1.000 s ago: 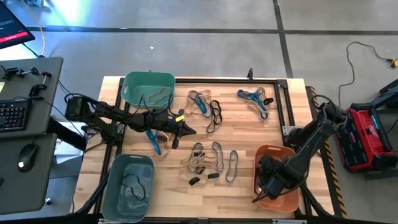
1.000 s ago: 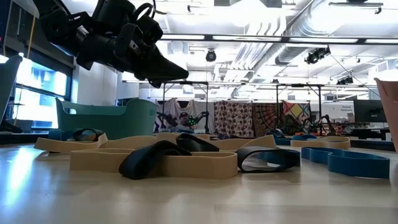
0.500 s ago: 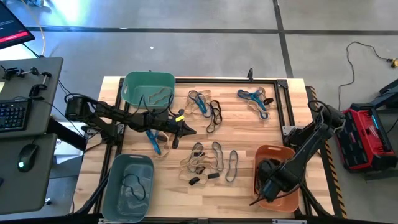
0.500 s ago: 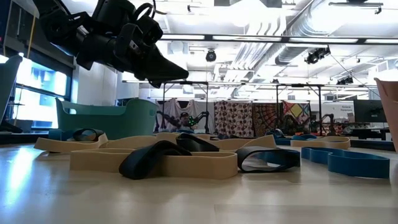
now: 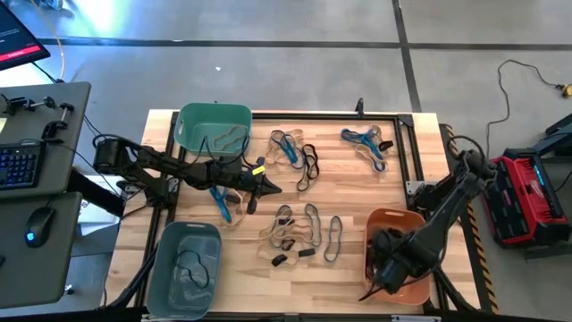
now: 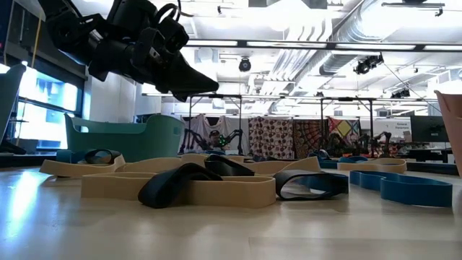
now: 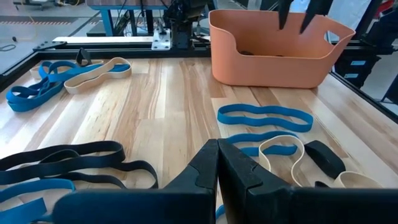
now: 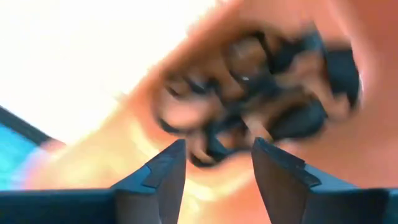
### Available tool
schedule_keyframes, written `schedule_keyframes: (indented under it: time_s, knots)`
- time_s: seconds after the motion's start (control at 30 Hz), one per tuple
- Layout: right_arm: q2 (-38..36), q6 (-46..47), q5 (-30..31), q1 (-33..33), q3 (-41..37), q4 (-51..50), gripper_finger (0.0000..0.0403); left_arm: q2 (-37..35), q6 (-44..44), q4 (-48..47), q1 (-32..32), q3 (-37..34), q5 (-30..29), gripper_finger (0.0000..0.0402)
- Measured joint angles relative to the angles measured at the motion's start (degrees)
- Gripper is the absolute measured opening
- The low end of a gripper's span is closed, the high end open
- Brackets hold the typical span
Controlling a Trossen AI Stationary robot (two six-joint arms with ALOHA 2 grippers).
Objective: Sort rubber bands into baskets
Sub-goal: Put the black rubber band into the orange bin
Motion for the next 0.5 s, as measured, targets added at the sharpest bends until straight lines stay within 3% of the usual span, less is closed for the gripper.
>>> schedule_keyframes:
  time_s: [0.17, 0.37, 0.5]
  knots:
    - [0.0, -9.9, 19.0, -2.7, 5.2, 2.2, 0.0145, 0.0, -0.4, 0.0, 0.0, 0.0, 0.0, 0.0000]
    - [0.0, -22.4, 25.2, -10.9, 4.5, 4.3, 0.0120, 0.0, -0.4, 0.0, 0.0, 0.0, 0.0, 0.0000]
    - [0.0, -28.4, 25.8, -19.2, 0.7, 5.7, 0.0118, 0.0, -0.4, 0.0, 0.0, 0.0, 0.0, 0.0000]
